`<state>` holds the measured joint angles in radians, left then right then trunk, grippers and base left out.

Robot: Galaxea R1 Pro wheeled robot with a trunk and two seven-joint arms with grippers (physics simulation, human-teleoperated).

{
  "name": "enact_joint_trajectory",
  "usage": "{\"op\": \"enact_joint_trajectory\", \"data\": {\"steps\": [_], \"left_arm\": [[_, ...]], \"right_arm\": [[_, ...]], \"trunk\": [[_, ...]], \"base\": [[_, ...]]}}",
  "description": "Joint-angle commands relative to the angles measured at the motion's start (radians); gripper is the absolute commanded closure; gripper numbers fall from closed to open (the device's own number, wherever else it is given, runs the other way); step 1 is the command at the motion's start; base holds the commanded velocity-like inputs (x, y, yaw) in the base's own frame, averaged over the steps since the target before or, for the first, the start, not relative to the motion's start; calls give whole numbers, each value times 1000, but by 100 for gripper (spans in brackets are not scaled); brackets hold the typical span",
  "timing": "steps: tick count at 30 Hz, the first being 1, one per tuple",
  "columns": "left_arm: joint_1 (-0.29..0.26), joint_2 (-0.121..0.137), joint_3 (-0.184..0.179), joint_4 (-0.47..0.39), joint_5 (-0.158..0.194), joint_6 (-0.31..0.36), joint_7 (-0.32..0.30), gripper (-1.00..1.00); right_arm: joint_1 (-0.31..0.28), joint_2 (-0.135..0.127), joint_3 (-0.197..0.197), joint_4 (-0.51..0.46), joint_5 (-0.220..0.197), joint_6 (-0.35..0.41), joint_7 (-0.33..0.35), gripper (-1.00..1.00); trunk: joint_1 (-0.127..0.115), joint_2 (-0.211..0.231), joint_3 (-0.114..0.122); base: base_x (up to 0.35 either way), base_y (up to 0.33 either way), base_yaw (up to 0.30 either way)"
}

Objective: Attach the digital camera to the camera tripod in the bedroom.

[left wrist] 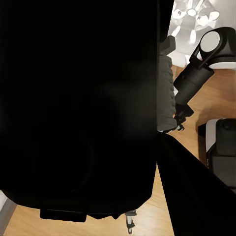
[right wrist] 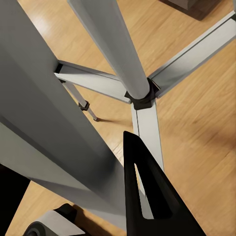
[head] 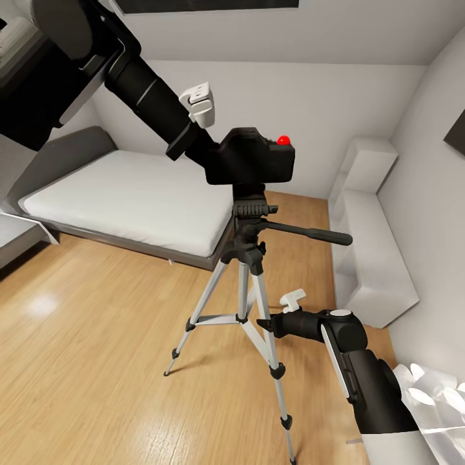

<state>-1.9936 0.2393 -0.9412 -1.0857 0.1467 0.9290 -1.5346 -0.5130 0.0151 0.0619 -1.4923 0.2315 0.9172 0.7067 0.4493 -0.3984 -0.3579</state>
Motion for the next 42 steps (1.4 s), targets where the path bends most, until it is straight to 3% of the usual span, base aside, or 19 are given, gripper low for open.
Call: {"op": "enact_joint_trajectory", "data": {"steps": [1,42], "left_arm": [[-2,1,-4,0,4,8,-1,100],[-2,-15,-5,29,3,8,-1,100]], "right_arm": [[-1,0,-2,9,80,11,8,100],[-1,0,-2,9,81,11,8,100]], "trunk": [[1,-2,-2],[1,-2,-2]], "base": [[0,0,0],[0,0,0]]}}
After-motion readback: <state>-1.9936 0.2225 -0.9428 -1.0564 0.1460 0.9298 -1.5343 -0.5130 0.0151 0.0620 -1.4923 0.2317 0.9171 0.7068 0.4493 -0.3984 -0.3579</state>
